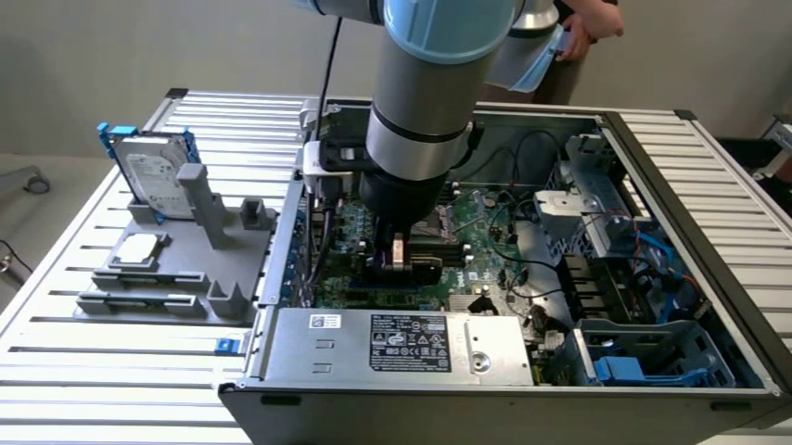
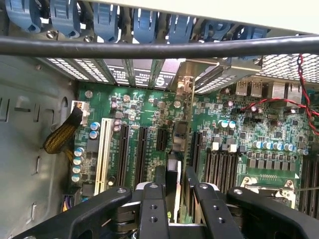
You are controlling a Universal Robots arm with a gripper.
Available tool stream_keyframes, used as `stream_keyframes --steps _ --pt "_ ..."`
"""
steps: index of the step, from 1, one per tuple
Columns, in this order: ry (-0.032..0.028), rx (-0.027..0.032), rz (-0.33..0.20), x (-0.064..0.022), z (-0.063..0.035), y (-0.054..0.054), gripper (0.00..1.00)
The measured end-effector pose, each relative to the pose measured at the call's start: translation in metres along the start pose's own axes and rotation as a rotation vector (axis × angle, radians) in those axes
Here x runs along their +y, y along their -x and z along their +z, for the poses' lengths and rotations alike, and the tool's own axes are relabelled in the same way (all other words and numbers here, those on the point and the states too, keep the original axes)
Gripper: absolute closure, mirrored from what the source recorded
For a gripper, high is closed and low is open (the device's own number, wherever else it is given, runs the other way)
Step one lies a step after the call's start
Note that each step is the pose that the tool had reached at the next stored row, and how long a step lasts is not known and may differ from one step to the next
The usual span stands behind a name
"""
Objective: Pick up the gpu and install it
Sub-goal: 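Insert the gpu into the slot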
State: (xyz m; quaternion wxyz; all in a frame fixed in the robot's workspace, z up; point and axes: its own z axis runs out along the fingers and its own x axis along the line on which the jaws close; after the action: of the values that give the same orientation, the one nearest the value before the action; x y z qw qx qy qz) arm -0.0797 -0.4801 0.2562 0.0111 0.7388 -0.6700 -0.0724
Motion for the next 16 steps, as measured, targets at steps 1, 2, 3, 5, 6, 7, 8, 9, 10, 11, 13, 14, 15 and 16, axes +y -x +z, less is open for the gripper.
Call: stream_keyframes --steps 1,2,3,5,6,7,8,9,10,11,13,14,15,16 --pt "0.0002 0.0011 0.000 0.0000 0.0000 0.0000 0.74" --pt "0.0003 0.0016 0.000 0.0000 0.0001 0.0000 0.74" --pt "0.0004 0.0018 0.000 0.0000 0.0002 0.0000 0.74" --pt "0.0004 0.0020 0.000 0.0000 0.0004 0.0000 0.74" --pt "0.0004 0.0021 0.000 -0.0001 0.0006 0.0001 0.74" --pt "0.0004 0.0021 0.000 -0.0003 0.0009 0.0003 0.74" --pt "0.0004 0.0022 0.000 -0.0004 0.0010 0.0005 0.74" --pt "0.0009 0.0022 0.000 -0.0004 0.0010 0.0006 0.74" --pt "0.0017 0.0022 0.000 -0.0004 0.0010 0.0009 0.74" --pt "0.0023 0.0020 0.000 -0.0004 0.0011 0.0010 0.74" --pt "0.0040 0.0017 0.001 -0.0003 0.0012 0.0013 0.74" --pt "0.0050 0.0014 0.001 -0.0003 0.0013 0.0014 0.74" --pt "0.0060 0.0014 0.001 -0.0003 0.0013 0.0014 0.74" --pt "0.0067 0.0014 0.001 -0.0004 0.0014 0.0015 0.74"
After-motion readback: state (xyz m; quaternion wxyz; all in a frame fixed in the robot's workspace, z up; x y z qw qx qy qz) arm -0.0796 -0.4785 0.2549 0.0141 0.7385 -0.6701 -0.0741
